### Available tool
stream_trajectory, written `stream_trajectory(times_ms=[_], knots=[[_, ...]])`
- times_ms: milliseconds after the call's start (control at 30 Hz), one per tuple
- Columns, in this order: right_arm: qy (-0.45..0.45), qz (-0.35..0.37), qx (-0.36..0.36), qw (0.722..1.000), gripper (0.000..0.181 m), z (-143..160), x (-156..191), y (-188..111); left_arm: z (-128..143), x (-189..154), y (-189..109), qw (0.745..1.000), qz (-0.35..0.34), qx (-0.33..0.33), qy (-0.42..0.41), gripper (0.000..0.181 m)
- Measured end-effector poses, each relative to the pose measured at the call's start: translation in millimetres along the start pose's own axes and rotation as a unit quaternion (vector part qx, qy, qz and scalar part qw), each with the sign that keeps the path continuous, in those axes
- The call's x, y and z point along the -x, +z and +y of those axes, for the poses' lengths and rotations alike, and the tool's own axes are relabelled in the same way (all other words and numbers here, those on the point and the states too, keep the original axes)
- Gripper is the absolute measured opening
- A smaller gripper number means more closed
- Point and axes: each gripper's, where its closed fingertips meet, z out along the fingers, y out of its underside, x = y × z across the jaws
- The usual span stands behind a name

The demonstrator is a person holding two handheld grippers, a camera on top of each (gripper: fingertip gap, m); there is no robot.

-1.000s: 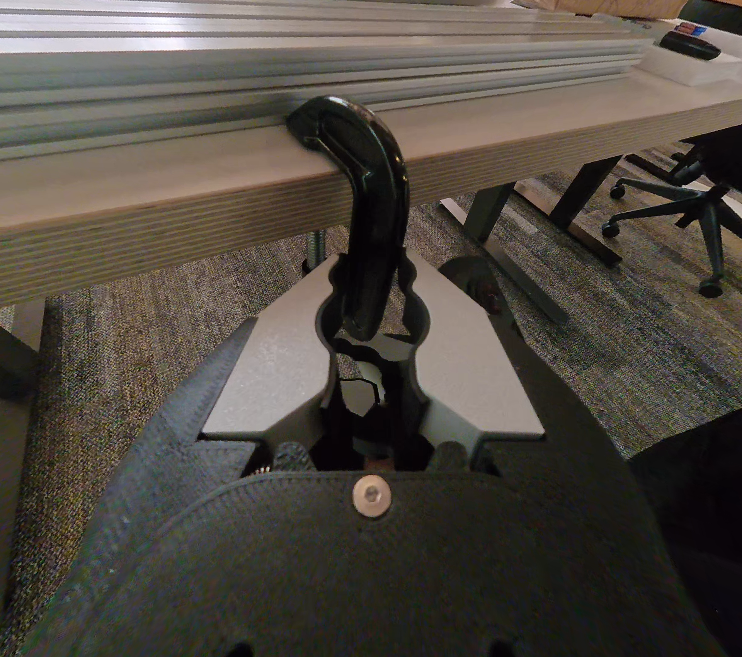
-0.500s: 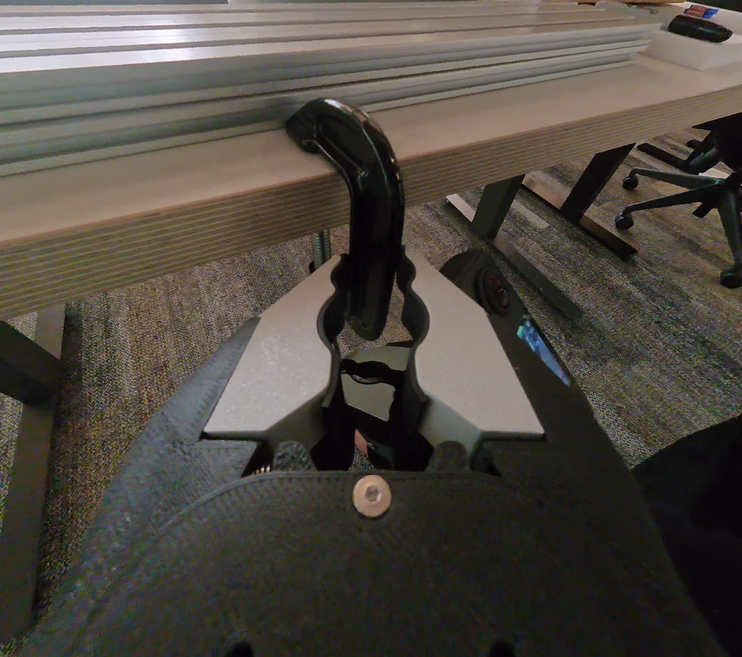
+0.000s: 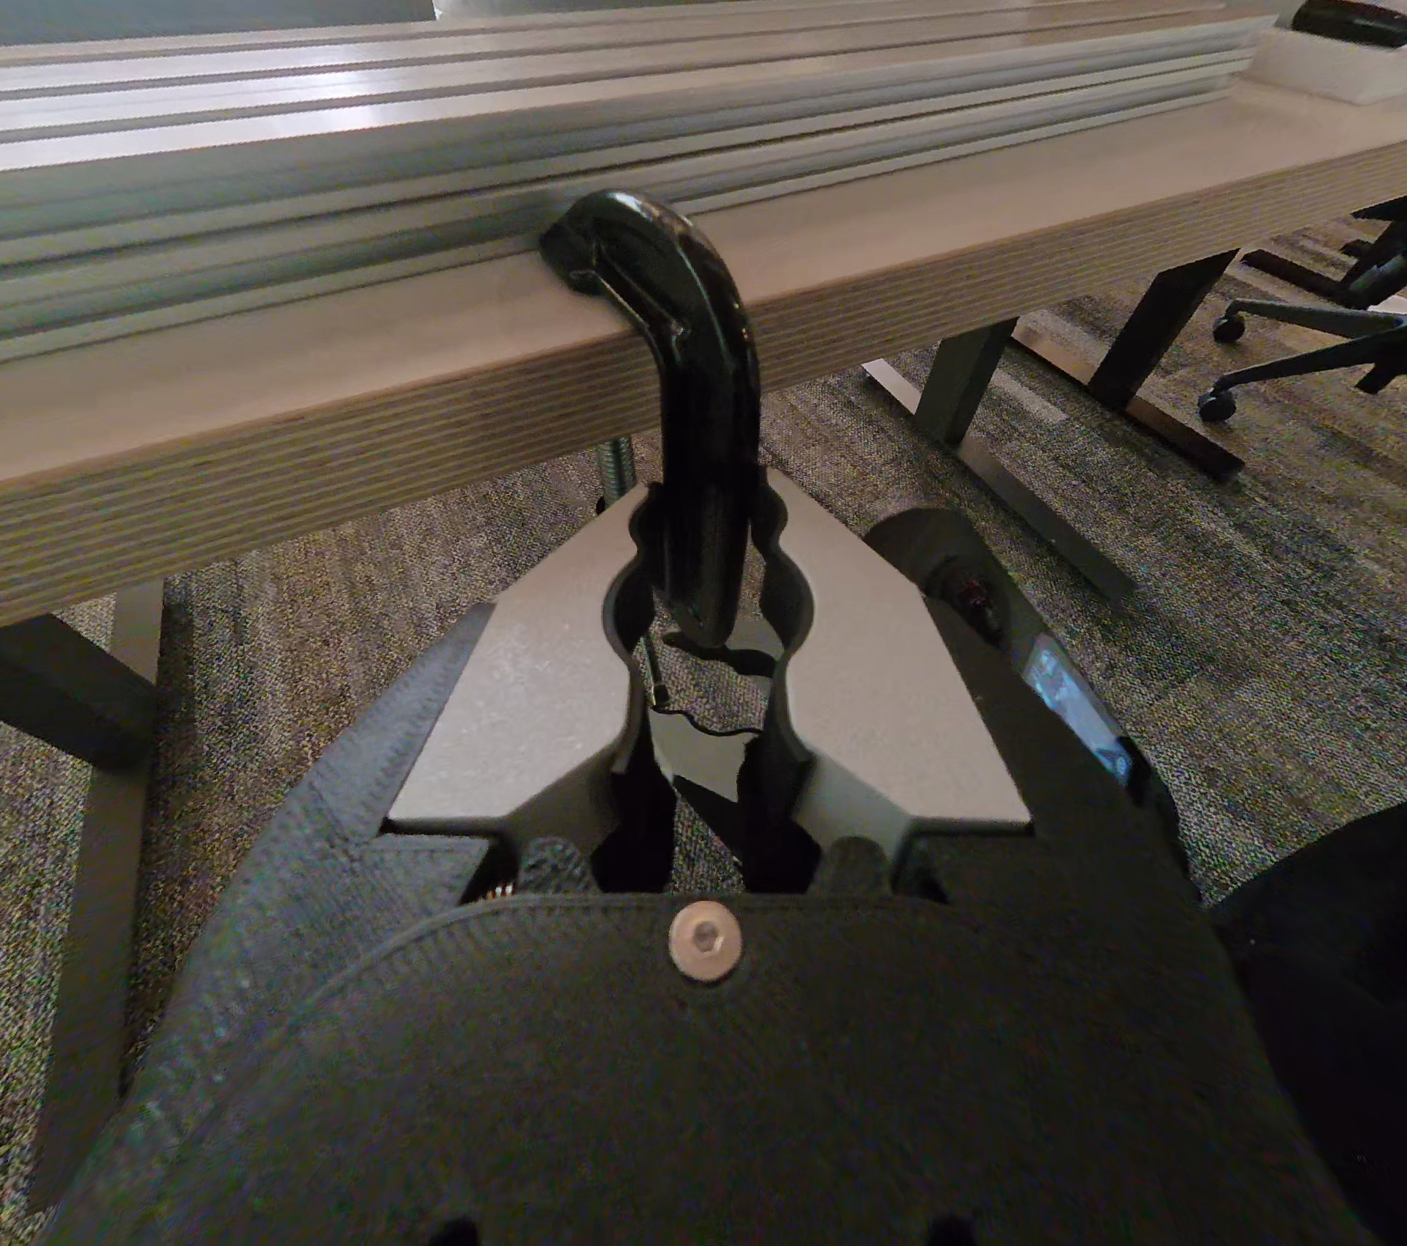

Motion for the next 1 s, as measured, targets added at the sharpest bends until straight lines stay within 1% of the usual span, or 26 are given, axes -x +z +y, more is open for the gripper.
stream_trajectory(times_ms=[233, 267, 300, 333, 367, 433, 500, 567, 733, 800, 1000], knots=[[-0.043, -0.030, -0.016, 0.999, 0.023, 0, 5, -1, 1, 1, 0, 1.000, -0.004, 0.002, 0.012, 0.033], [-0.044, -0.008, -0.023, 0.999, 0.017, 0, -3, -3, 1, 3, -1, 1.000, -0.010, 0.003, 0.014, 0.033], [-0.034, 0.032, -0.033, 0.998, 0.001, -3, -18, -5, 1, 6, -3, 1.000, -0.016, 0.002, 0.016, 0.030], [-0.017, 0.038, -0.036, 0.998, 0.001, -3, -27, -7, 1, 9, -6, 1.000, -0.020, 0.001, 0.017, 0.021], [0.001, 0.034, -0.033, 0.999, 0.001, -3, -34, -7, 1, 21, -8, 0.999, -0.049, 0.000, 0.013, 0.016], [-0.009, 0.015, -0.019, 1.000, 0.001, 1, -35, -5, 1, 26, -8, 0.999, -0.038, -0.002, -0.009, 0.017], [-0.030, -0.015, -0.004, 0.999, 0.003, 6, -24, -4, 1, 27, -8, 0.999, -0.045, 0.002, -0.003, 0.017], [-0.036, -0.032, -0.004, 0.999, 0.007, 6, -15, -6, 1, 25, -8, 0.999, -0.042, 0.003, 0.001, 0.017], [-0.007, -0.062, 0.019, 0.998, 0.032, 8, -3, -12, 1, 21, -7, 1.000, -0.025, 0.001, -0.014, 0.018], [-0.001, -0.072, 0.031, 0.997, 0.038, 8, -1, -15, 1, 18, -7, 1.000, -0.025, 0.003, -0.009, 0.018], [0.015, -0.095, 0.040, 0.995, 0.043, 0, -5, -26, 1, 11, -5, 1.000, -0.025, 0.004, -0.006, 0.021]])
